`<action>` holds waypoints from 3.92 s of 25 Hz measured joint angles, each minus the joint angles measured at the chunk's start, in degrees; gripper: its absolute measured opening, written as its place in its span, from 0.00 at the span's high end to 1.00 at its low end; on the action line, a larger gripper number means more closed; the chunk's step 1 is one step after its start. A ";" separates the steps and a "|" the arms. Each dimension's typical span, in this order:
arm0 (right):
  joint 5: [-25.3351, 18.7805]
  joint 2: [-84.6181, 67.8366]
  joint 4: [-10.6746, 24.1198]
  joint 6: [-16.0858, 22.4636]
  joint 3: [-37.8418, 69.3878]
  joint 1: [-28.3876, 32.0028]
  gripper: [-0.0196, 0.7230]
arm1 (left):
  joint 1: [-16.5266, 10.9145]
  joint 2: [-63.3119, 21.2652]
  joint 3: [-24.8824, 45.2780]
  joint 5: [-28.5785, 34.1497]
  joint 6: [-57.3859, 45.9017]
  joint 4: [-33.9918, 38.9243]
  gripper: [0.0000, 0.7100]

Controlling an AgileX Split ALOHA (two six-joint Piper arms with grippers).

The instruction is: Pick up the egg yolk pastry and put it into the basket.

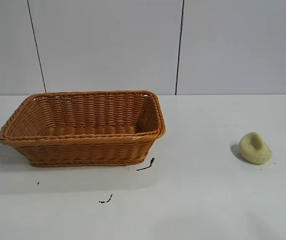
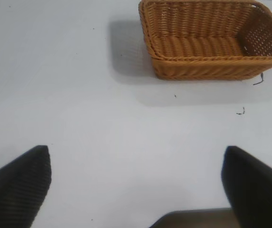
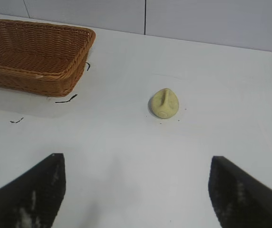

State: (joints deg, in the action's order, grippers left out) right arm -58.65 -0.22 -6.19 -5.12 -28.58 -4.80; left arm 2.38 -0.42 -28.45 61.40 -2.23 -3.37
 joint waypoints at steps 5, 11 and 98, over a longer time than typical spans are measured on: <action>0.00 0.00 0.00 0.00 0.00 0.00 0.21 | 0.00 0.00 0.00 0.00 0.00 0.00 0.02; 0.00 0.00 0.00 0.00 0.00 0.00 0.21 | 0.00 0.00 0.00 0.00 0.00 0.00 0.02; 13.96 117.20 7.90 2.58 -47.61 -2.47 0.09 | 0.00 0.00 0.00 0.00 0.00 0.00 0.02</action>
State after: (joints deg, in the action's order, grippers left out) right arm -44.70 116.99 1.71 -2.54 -76.19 -7.27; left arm 2.38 -0.42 -28.45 61.40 -2.23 -3.37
